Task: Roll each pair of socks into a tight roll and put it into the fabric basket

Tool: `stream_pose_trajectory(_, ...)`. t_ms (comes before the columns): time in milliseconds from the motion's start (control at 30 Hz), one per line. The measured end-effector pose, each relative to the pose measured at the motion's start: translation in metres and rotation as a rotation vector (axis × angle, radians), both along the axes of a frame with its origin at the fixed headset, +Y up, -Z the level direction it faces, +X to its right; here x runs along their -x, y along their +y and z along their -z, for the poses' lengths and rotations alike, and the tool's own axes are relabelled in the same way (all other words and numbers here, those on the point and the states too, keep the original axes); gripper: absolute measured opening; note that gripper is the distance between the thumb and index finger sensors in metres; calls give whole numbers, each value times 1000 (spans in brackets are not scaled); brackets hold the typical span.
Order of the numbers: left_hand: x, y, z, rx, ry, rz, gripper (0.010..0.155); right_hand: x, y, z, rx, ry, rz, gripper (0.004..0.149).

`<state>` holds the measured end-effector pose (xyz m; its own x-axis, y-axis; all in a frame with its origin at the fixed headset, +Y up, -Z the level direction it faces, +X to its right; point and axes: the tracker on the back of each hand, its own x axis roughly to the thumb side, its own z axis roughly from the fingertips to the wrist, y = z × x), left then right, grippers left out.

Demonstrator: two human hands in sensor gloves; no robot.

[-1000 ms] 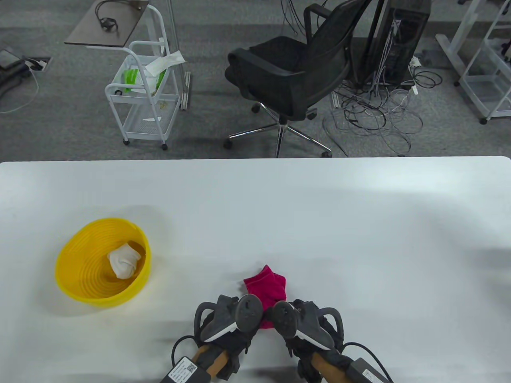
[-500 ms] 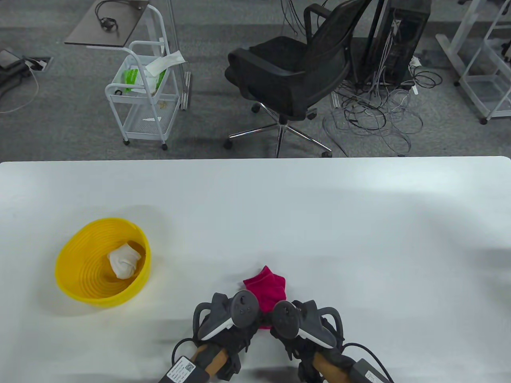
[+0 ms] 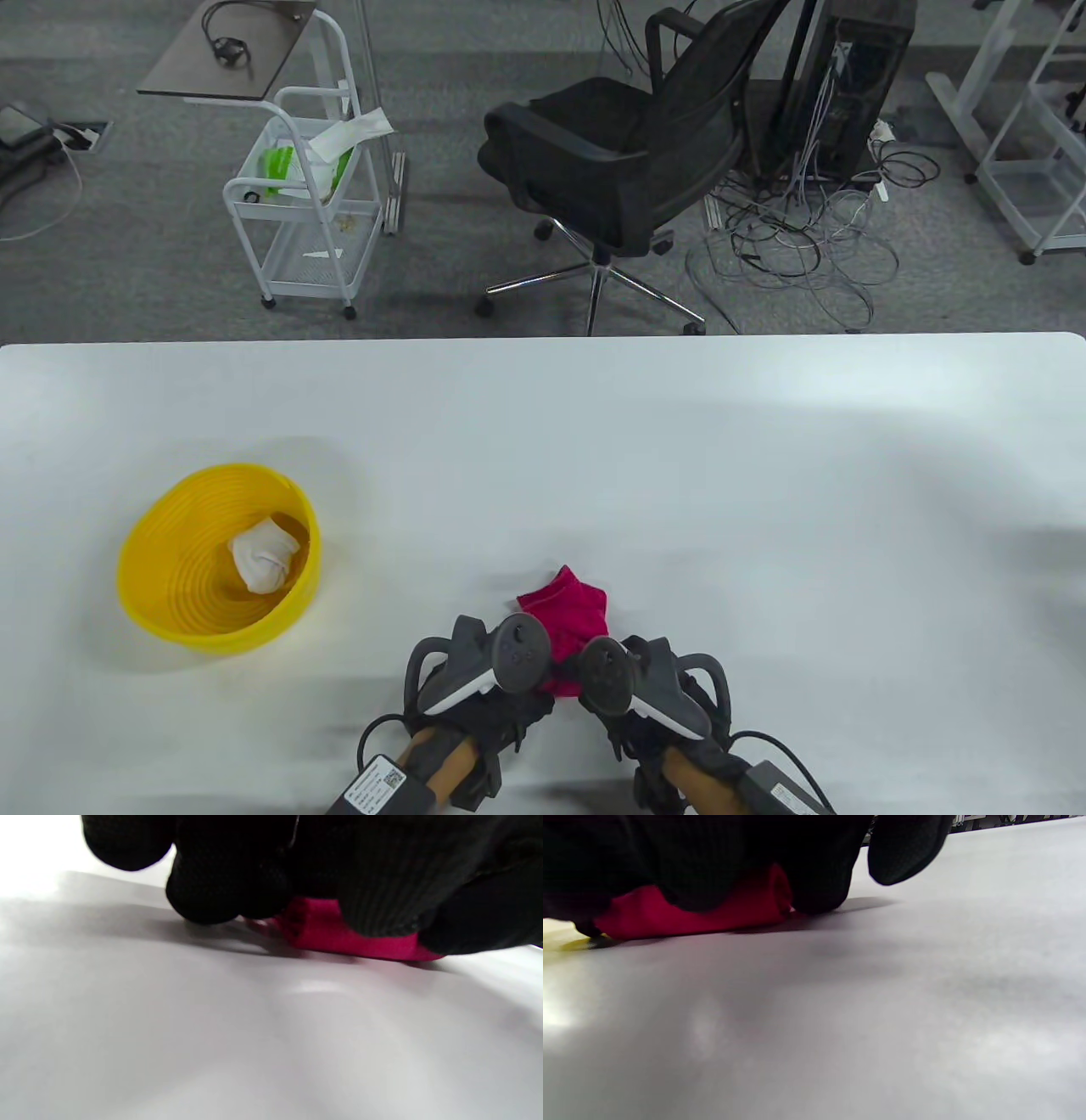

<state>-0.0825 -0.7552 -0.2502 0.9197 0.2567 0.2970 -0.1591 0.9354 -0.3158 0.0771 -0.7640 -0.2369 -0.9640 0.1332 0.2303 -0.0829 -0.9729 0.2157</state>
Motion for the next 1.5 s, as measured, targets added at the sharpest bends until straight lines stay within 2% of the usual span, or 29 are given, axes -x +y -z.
stream_pose_trajectory(200, -4, -1, -2, -88, -15, 0, 43, -1, 1, 1, 3, -3, 13, 44)
stream_pose_trajectory(233, -4, -1, -2, -87, -13, 1, 43, -2, 3, 1, -1, 4, 23, 44)
stream_pose_trajectory(300, -4, -3, 0, -96, -6, -14, 42, -4, 15, -1, -89, 16, 60, 45)
stream_pose_trajectory(367, -3, -3, 2, -69, 6, -23, 41, -4, 23, -2, -130, 30, 83, 40)
stream_pose_trajectory(433, -2, -4, 4, -49, 5, -39, 41, -3, 26, -3, -84, 49, 98, 39)
stream_pose_trajectory(533, 0, -5, 6, -26, 8, -56, 41, -1, 16, -3, 30, 72, 49, 41)
stream_pose_trajectory(833, 1, -7, 4, -10, 19, -58, 43, -2, 6, -1, 34, -9, 79, 43)
stream_pose_trajectory(967, 3, -6, 4, -4, 42, -78, 44, -6, -1, 2, 55, -43, 64, 48)
stream_pose_trajectory(1167, 3, 10, 3, -22, 12, -98, 49, -4, -2, 2, 23, -48, 35, 47)
stream_pose_trajectory(1333, 1, -2, 3, 25, 10, -23, 54, -6, -1, 3, 11, -66, 56, 42)
stream_pose_trajectory(1500, -1, -4, 3, -31, 37, -43, 47, -8, 1, 5, 32, -59, 61, 42)
